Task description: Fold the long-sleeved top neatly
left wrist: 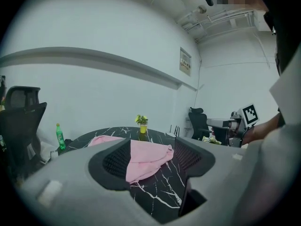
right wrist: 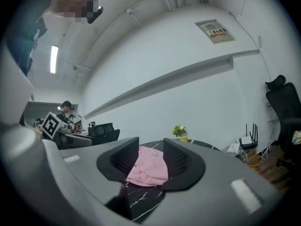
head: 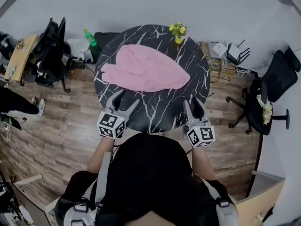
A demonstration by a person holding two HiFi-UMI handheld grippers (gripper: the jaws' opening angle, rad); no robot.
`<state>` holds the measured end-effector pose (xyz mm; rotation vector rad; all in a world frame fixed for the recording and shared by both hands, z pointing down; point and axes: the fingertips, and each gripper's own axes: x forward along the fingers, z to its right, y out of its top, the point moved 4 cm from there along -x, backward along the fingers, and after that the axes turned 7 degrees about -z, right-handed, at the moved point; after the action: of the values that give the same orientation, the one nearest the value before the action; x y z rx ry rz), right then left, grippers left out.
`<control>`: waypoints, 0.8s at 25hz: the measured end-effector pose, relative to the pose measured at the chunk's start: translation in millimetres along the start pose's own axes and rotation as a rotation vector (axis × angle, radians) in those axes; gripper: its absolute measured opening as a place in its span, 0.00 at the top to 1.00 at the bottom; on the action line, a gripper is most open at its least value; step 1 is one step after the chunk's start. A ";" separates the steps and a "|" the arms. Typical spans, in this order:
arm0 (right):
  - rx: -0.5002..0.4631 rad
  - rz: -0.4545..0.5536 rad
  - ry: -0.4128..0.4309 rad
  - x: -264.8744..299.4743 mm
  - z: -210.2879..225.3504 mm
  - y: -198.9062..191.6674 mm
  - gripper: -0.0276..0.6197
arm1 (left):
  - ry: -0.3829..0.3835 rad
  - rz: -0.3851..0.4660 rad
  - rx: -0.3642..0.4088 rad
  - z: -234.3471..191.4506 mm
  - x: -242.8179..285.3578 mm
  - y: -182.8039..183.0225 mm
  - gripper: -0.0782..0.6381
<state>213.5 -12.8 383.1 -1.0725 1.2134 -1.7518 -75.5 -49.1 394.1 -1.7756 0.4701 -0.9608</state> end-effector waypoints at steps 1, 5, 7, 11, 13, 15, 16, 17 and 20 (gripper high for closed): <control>0.000 -0.007 0.001 1.0 6.8 0.3 0.70 | -0.003 -0.005 -0.001 3.8 6.0 0.3 0.47; -0.010 -0.035 0.012 1.4 30.0 2.4 0.71 | -0.007 -0.030 -0.005 15.0 27.6 1.0 0.47; -0.019 -0.050 0.018 -0.3 41.3 2.9 0.71 | -0.013 -0.053 0.010 19.6 41.0 0.3 0.49; -0.021 -0.081 0.014 -2.9 65.7 -0.6 0.72 | -0.041 -0.114 0.082 27.7 72.1 0.0 0.51; -0.012 -0.096 0.002 -4.1 75.1 -4.0 0.73 | -0.057 -0.137 0.112 29.2 85.8 1.4 0.52; 0.003 -0.113 -0.013 -6.4 81.3 -9.1 0.73 | -0.074 -0.164 0.141 30.2 97.9 0.3 0.54; 0.012 -0.122 -0.022 -7.7 83.3 -12.2 0.73 | -0.083 -0.179 0.156 30.3 103.7 -1.3 0.55; 0.021 -0.132 -0.029 -8.8 84.8 -15.5 0.74 | -0.094 -0.195 0.170 30.0 109.5 -2.8 0.55; 0.039 -0.158 -0.051 -11.1 86.8 -24.8 0.74 | -0.135 -0.233 0.203 28.5 128.6 -6.8 0.57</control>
<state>294.9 -25.0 422.0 -1.2113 1.0835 -1.8474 24.0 -118.7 445.7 -1.7198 0.0773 -1.0028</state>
